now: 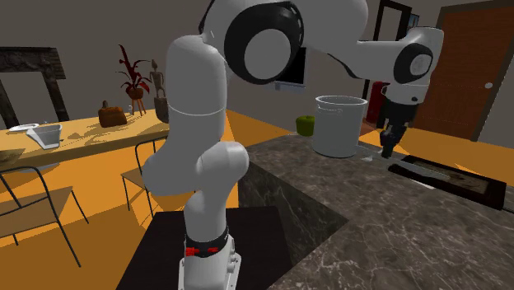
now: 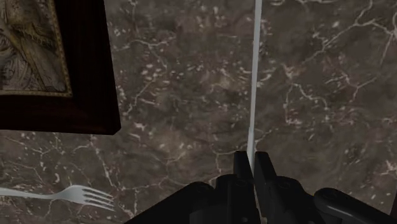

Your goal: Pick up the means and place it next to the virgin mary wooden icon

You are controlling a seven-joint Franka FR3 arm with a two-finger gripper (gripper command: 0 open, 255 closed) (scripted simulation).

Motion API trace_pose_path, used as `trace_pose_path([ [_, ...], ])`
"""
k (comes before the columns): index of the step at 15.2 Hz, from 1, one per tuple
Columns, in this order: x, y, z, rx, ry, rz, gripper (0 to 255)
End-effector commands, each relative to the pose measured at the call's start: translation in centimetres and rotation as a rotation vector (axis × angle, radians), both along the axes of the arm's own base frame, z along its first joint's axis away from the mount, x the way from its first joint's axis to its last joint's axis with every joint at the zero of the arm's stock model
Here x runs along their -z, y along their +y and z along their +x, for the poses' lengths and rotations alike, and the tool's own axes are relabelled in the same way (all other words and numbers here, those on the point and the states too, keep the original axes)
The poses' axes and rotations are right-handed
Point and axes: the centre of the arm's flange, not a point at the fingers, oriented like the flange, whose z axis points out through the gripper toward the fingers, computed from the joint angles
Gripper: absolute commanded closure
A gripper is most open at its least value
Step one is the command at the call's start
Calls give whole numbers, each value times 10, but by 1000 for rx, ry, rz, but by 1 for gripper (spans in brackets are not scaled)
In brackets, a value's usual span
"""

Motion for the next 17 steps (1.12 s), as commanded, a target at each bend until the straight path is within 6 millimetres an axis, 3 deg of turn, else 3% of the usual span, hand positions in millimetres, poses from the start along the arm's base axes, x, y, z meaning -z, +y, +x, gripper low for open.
trace_pose_path([
  [1,1,-18,-17,0,2,1,255],
  [6,1,-72,-60,0,2,1,255],
  [17,59,-72,-60,0,2,1,255],
])
